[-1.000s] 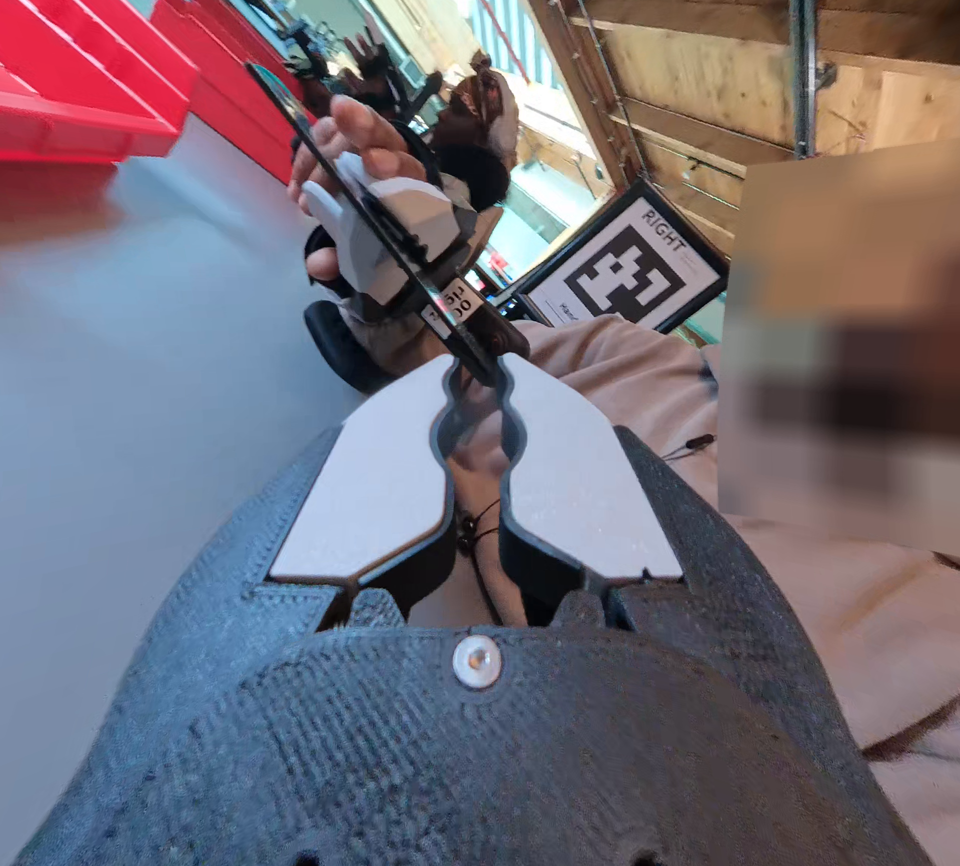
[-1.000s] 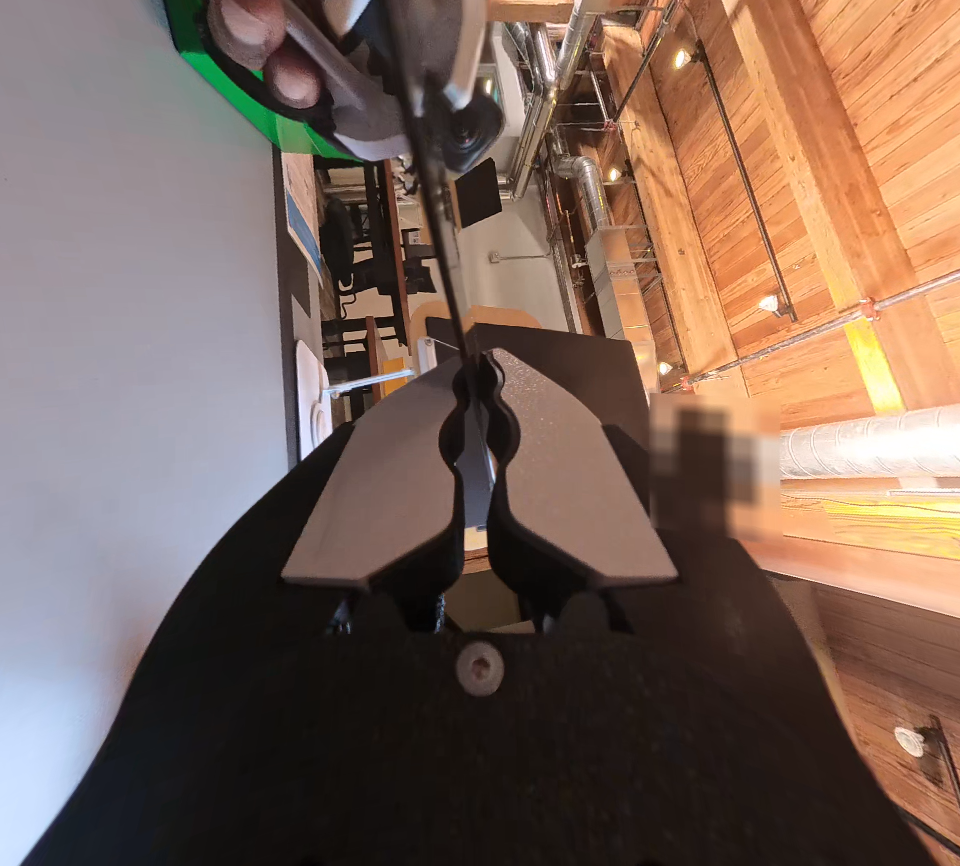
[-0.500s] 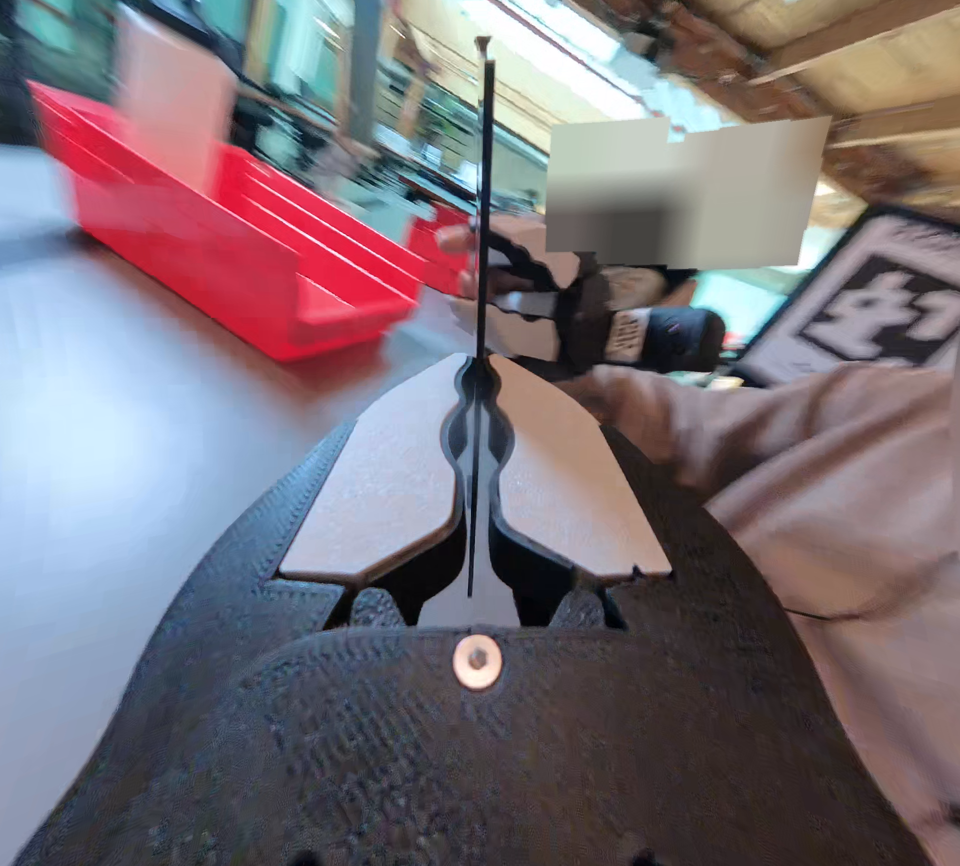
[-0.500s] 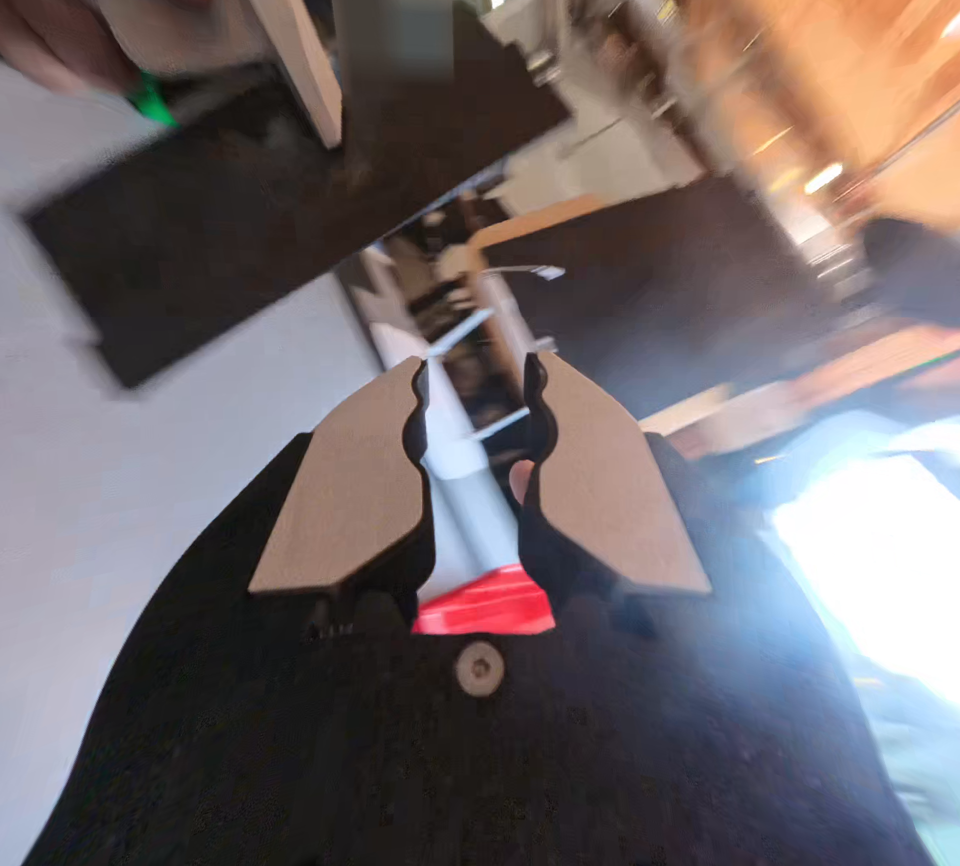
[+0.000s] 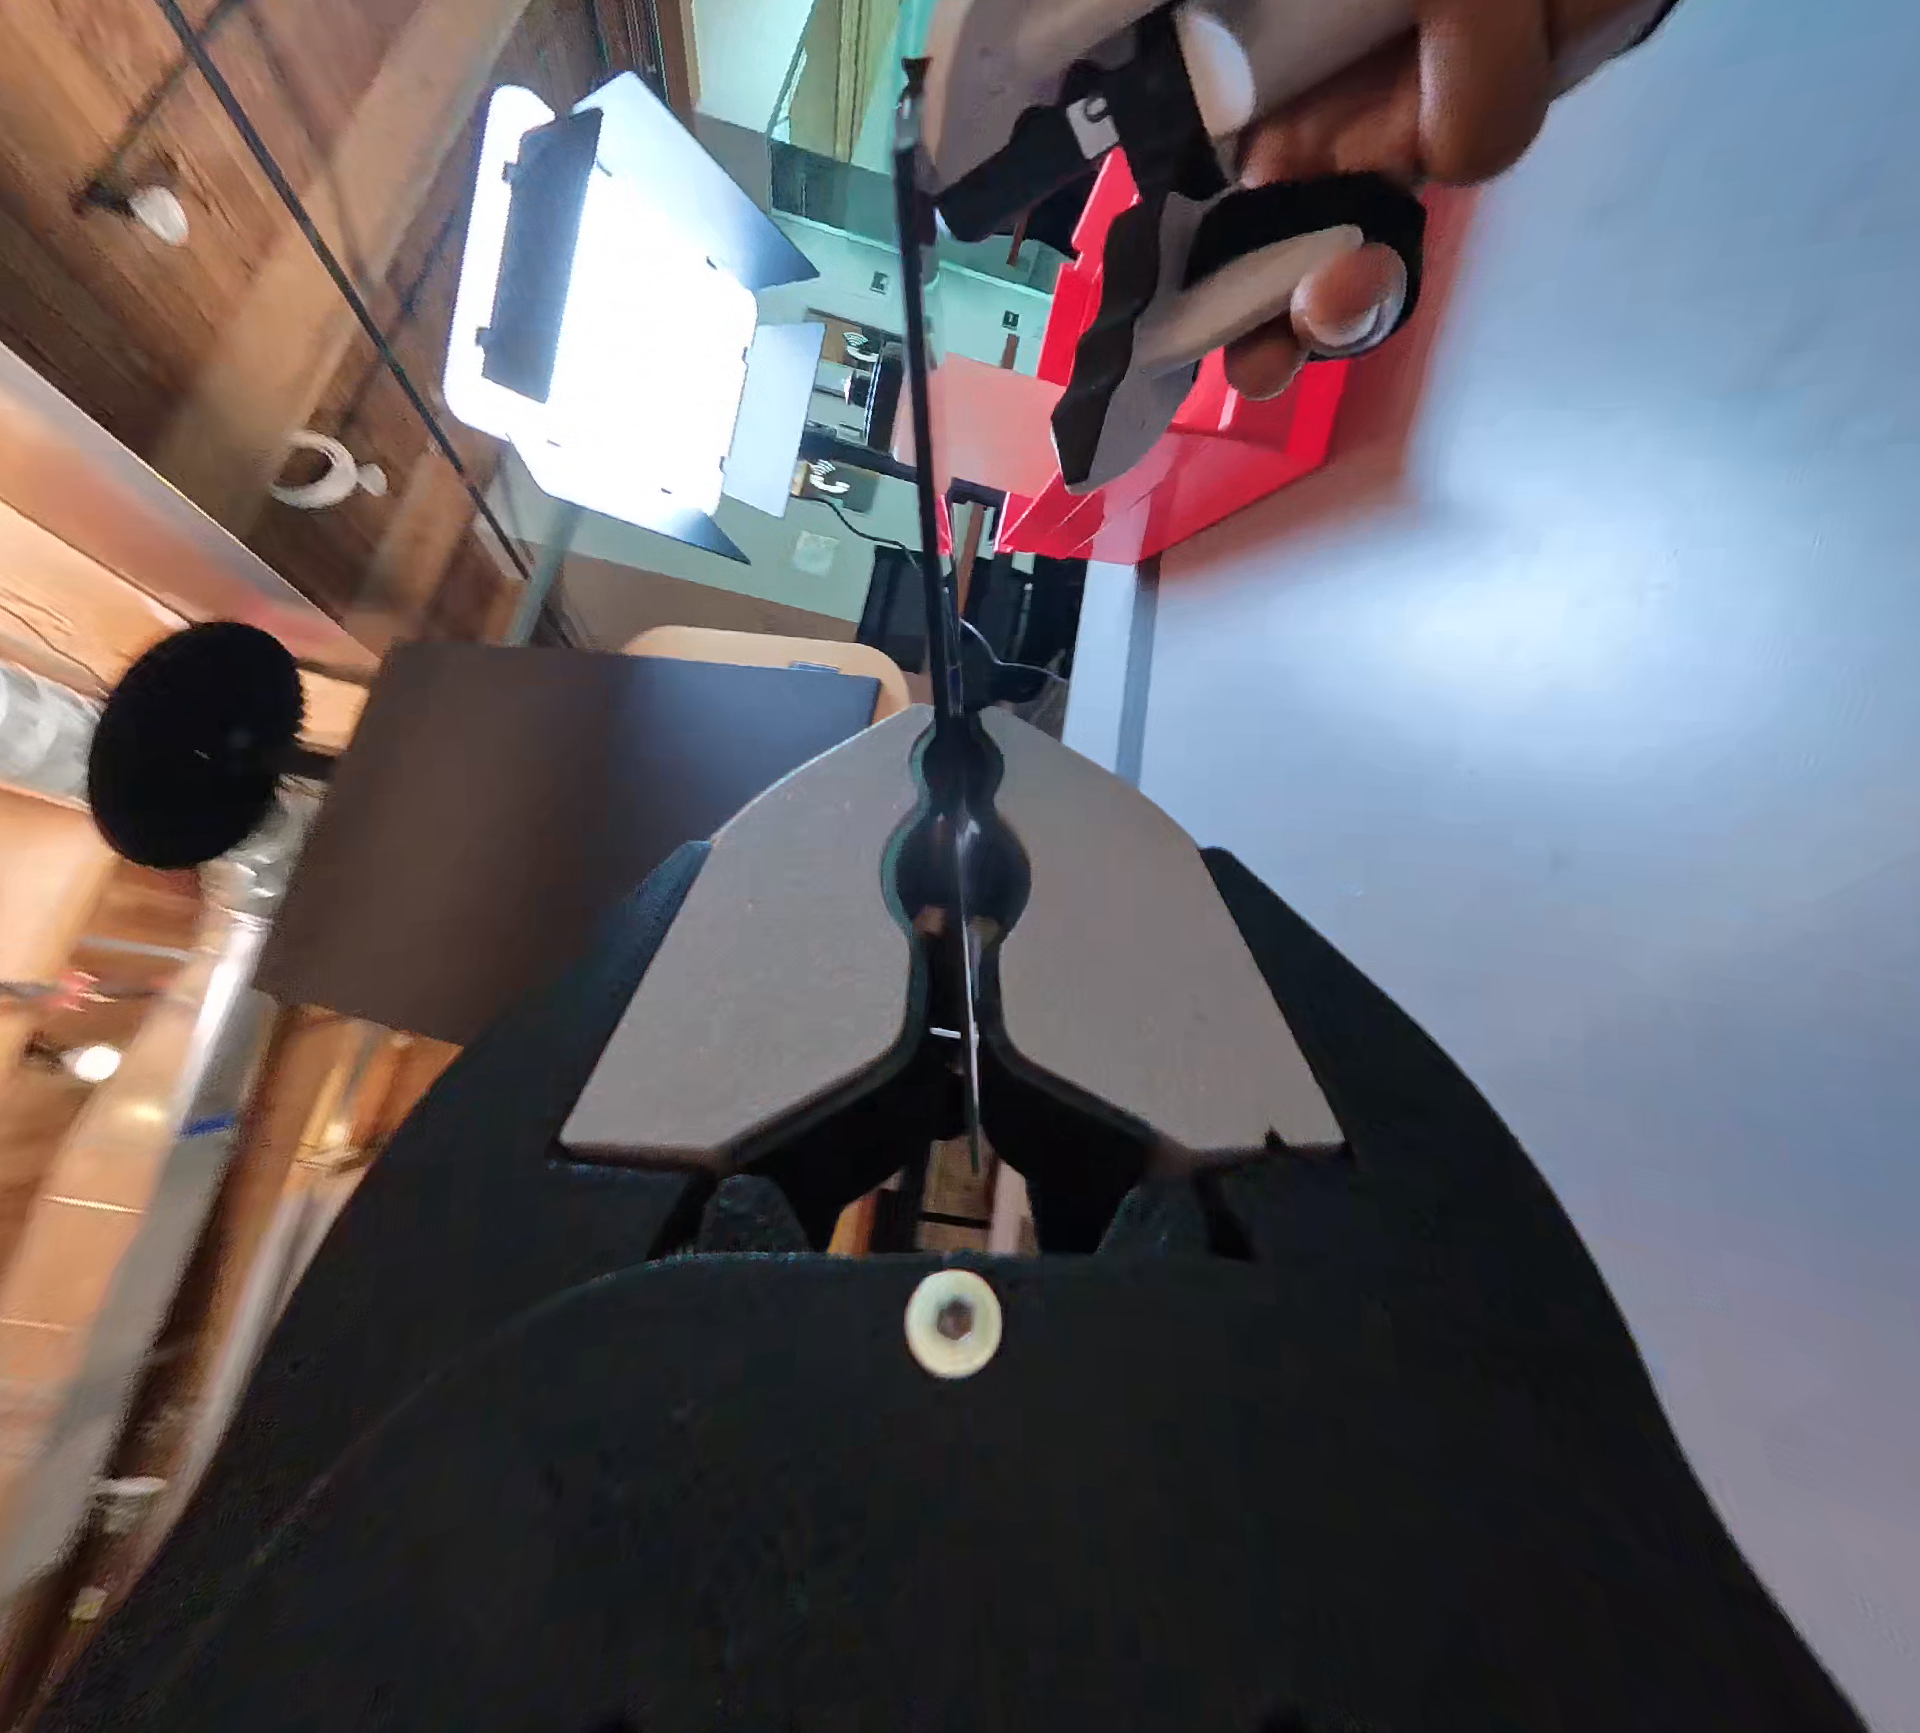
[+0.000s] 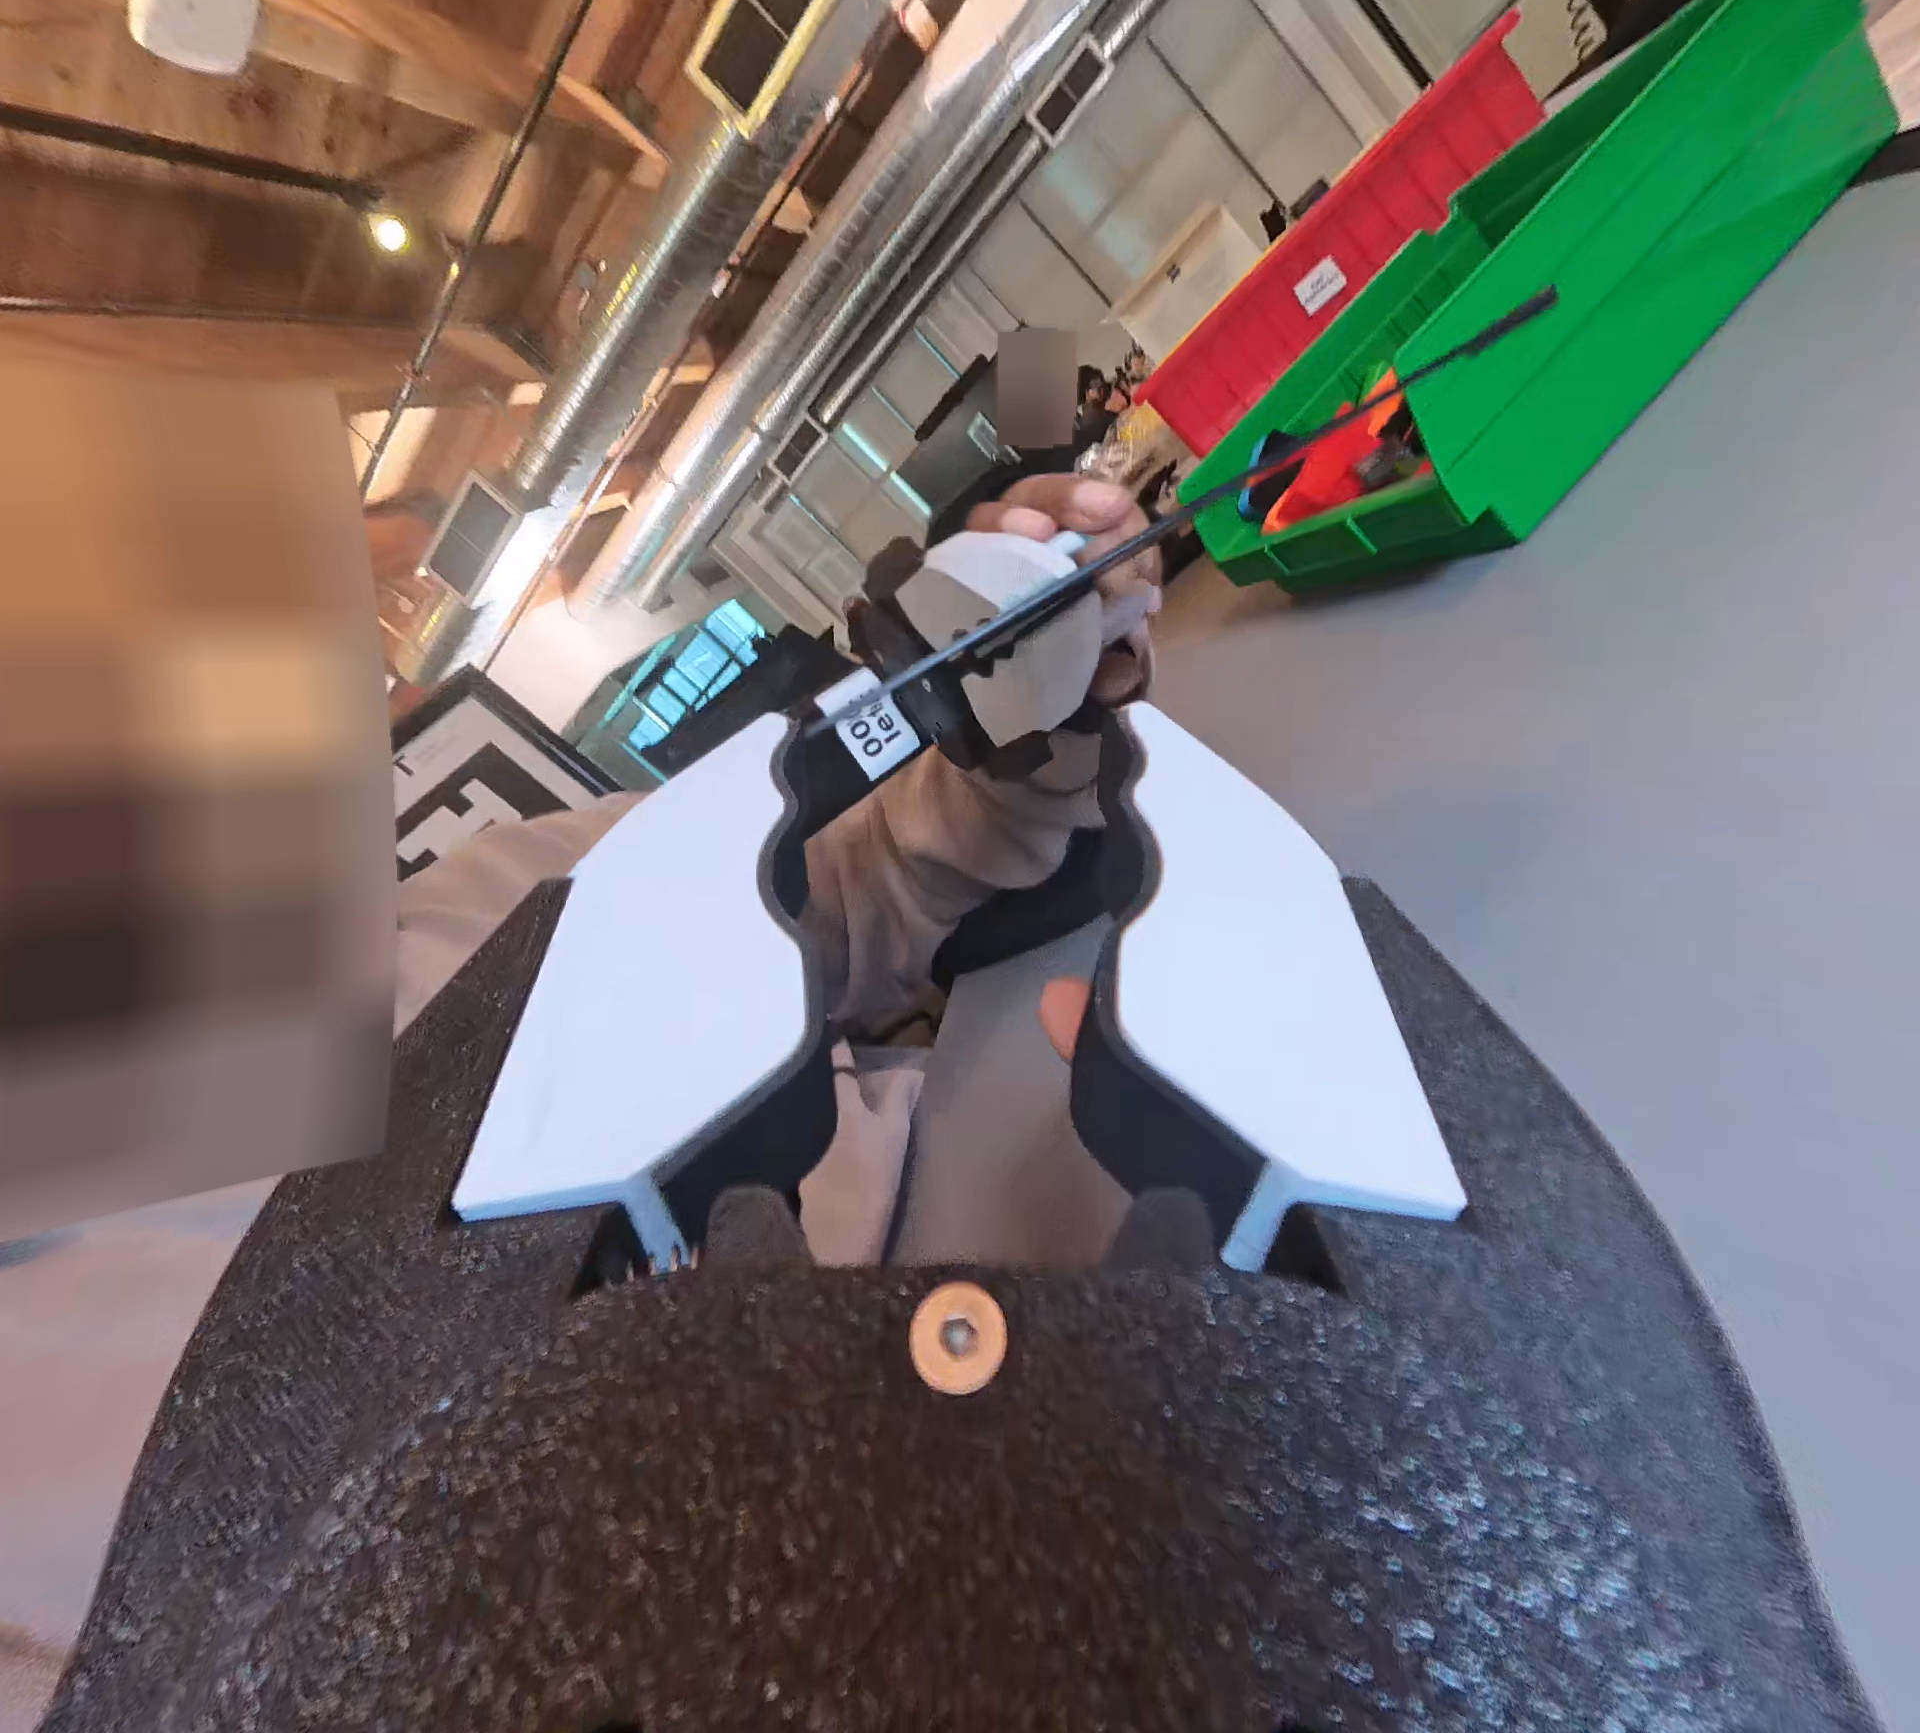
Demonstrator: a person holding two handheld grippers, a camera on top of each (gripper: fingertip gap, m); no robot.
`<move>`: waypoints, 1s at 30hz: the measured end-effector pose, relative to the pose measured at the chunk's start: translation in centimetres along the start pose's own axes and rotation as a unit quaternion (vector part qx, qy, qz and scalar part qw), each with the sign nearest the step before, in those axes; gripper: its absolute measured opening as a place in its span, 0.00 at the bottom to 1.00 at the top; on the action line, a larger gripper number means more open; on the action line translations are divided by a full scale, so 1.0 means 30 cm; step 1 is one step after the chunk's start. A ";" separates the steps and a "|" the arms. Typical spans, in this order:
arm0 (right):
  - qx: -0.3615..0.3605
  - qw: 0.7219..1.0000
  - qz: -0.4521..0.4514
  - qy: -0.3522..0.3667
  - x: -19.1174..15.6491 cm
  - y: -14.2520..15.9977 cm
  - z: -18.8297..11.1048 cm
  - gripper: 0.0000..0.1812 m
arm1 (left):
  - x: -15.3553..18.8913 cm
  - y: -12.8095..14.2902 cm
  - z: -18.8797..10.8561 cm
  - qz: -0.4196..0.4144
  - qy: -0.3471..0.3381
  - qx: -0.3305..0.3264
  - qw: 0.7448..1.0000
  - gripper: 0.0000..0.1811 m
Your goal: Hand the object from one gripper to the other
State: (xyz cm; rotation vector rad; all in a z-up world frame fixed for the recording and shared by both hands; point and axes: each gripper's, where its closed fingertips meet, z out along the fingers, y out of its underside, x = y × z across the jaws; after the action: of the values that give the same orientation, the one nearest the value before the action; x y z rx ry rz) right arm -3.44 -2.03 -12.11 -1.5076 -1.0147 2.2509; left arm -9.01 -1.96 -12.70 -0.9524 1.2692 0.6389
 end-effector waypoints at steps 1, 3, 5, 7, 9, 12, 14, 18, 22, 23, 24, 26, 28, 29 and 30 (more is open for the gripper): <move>-0.018 1.000 0.003 0.003 0.003 0.017 0.005 0.30 | 0.004 -0.011 -0.002 0.025 0.000 0.001 1.000 0.01; -0.042 0.999 0.008 -0.010 -0.011 0.043 0.014 0.33 | 0.001 -0.029 -0.009 0.067 -0.005 0.003 0.998 0.01; -0.056 0.998 0.010 -0.014 -0.021 0.052 0.015 0.33 | -0.003 -0.038 -0.015 0.096 -0.008 0.002 0.995 0.01; -0.081 0.997 0.014 0.012 0.003 0.075 0.015 0.29 | 0.002 -0.053 -0.017 0.112 -0.006 0.006 0.994 0.01; -0.089 0.996 0.031 -0.010 -0.010 0.098 0.027 0.16 | 0.024 -0.081 -0.013 0.125 0.002 0.013 0.992 0.01; -0.092 0.996 -0.001 -0.007 -0.015 0.107 0.044 0.04 | 0.023 -0.078 -0.004 0.101 -0.001 0.011 0.995 0.02; -0.091 0.994 -0.058 0.019 -0.002 0.095 0.032 0.02 | -0.038 -0.030 -0.003 0.018 -0.031 -0.002 0.999 0.18; -0.027 0.988 -0.131 0.075 0.032 0.000 -0.024 0.01 | -0.119 0.041 -0.016 -0.211 -0.016 0.021 0.977 0.23; 0.013 0.979 -0.186 0.084 0.021 -0.045 -0.049 0.01 | -0.111 0.055 -0.001 -0.570 0.105 0.111 0.807 0.25; 0.021 0.978 -0.191 0.075 0.007 -0.049 -0.045 0.01 | -0.115 0.064 0.002 -0.639 0.124 0.132 0.748 0.28; 0.020 0.978 -0.198 0.068 -0.006 -0.043 -0.038 0.01 | -0.120 0.062 -0.001 -0.692 0.148 0.161 0.688 0.28; 0.005 0.974 -0.214 0.075 -0.007 -0.024 -0.020 0.01 | -0.141 0.034 -0.018 -0.754 0.194 0.222 0.587 0.28; -0.019 0.966 -0.236 0.098 0.015 0.006 0.001 0.01 | -0.144 0.003 -0.026 -0.763 0.216 0.245 0.558 0.27; -0.031 0.960 -0.252 0.115 0.030 0.020 0.010 0.01 | -0.131 -0.024 -0.033 -0.750 0.235 0.248 0.566 0.20; -0.044 0.955 -0.268 0.121 0.036 0.036 0.019 0.01 | -0.117 -0.044 -0.039 -0.732 0.250 0.246 0.584 0.05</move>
State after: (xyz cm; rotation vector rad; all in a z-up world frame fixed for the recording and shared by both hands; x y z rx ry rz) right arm -4.23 -2.46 -13.47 -1.2973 -1.2730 1.6268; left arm -9.22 -3.27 -9.00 -1.3353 0.5967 -1.3199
